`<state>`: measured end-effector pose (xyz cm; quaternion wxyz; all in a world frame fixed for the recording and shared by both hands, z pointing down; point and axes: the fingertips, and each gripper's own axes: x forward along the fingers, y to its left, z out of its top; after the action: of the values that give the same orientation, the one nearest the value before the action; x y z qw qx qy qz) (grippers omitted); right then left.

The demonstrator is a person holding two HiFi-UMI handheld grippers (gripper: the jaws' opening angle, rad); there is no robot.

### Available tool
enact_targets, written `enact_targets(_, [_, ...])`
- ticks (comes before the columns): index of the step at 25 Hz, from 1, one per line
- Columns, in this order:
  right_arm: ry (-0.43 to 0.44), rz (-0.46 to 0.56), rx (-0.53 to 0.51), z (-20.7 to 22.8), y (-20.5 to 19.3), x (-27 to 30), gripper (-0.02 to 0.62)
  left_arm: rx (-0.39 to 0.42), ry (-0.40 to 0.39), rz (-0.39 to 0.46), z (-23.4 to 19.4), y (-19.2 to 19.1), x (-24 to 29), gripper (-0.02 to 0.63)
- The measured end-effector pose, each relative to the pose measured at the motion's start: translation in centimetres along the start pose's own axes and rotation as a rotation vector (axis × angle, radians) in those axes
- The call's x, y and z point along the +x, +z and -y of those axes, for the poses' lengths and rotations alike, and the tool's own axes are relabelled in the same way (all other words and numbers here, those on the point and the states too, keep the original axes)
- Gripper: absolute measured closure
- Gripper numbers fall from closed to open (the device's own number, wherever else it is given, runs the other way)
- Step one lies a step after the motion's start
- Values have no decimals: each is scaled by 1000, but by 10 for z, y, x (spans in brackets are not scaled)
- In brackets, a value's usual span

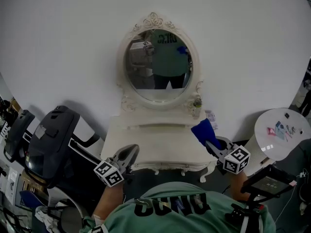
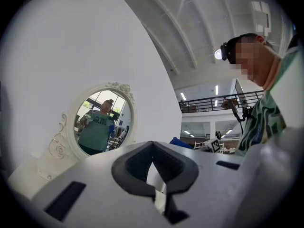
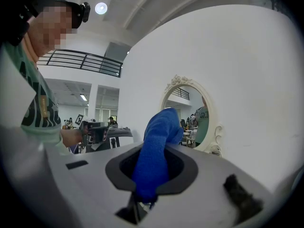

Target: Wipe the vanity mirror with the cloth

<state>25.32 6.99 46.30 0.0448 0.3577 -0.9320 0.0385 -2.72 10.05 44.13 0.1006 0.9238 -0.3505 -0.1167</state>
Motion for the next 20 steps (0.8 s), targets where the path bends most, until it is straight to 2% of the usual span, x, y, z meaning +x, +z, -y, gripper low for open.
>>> enact_targets(9, [63,-9,-12,39,-5,-33,546,4,5,-33,41,-27,54,606])
enact_targets(12, [85,-9,-2,48,-11,-32,546,7,20,-39,42,-32,59,606])
enact_targets(16, [102,-21,16,53,-20,-11,546,2,52,-43,21,-33,54,606])
enact_targets(20, [94,-37,24,57,-28,41,546,-27,52,-29,-34,-32,50,606])
